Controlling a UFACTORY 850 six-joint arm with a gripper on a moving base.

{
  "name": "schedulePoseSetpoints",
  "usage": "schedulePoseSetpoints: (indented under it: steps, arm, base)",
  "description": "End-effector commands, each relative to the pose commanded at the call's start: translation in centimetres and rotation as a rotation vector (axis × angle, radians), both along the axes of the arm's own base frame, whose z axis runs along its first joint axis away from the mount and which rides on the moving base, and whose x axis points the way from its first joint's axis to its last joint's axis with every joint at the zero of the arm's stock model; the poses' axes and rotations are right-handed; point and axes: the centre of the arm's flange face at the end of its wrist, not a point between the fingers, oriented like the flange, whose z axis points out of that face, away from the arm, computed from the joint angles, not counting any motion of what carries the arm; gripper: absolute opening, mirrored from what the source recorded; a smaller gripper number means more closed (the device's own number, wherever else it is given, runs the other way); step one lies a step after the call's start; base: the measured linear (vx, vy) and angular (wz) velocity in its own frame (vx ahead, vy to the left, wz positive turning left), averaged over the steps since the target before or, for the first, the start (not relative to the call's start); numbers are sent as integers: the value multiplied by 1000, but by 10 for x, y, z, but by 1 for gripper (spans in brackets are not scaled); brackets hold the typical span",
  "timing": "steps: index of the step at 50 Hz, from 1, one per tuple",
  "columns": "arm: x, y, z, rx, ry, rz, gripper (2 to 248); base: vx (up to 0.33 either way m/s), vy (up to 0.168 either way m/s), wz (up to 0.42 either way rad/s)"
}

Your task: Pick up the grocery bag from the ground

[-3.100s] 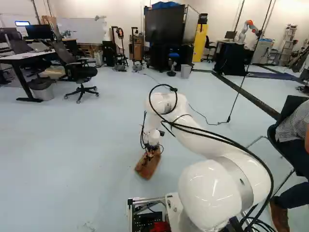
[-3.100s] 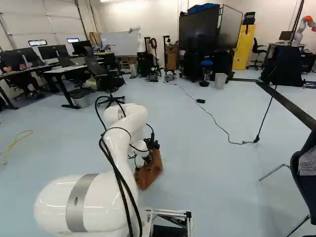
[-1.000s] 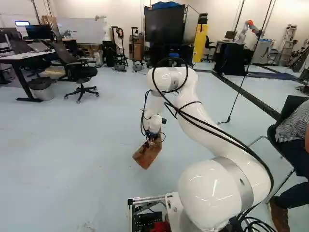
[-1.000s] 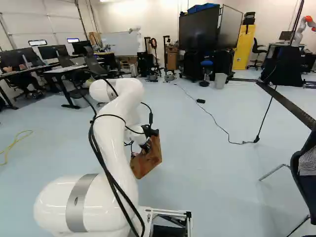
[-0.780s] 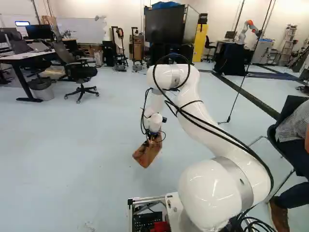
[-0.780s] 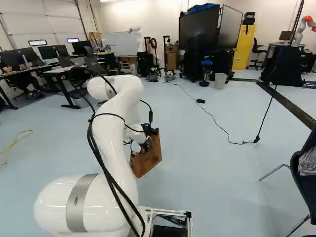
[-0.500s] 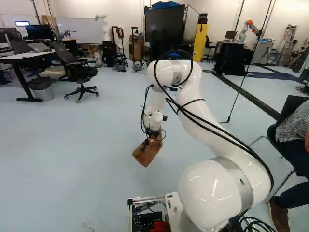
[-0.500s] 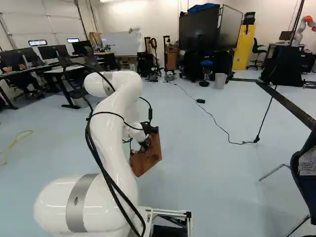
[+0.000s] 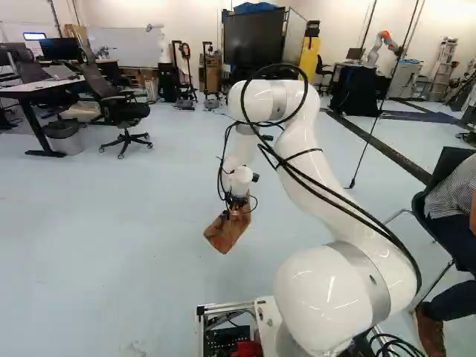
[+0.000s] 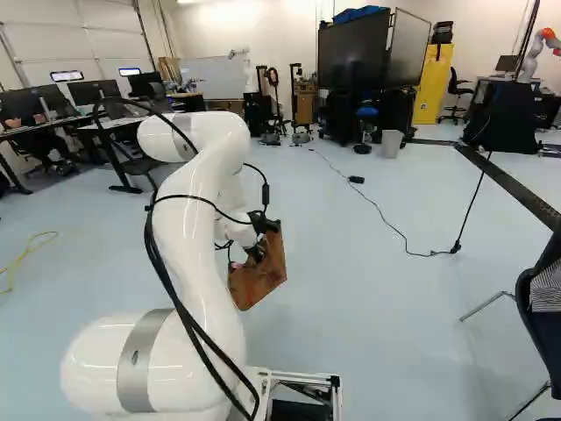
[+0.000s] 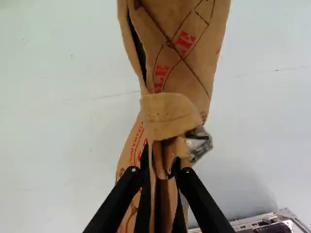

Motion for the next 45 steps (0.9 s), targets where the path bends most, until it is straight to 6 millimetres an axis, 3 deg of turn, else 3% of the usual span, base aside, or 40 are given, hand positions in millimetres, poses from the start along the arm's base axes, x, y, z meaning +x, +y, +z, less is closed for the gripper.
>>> schedulePoseSetpoints:
  steps: [45]
  arm:
    - [-33,-2,65,5,-33,7,22]
  base:
    - [0,0,0]
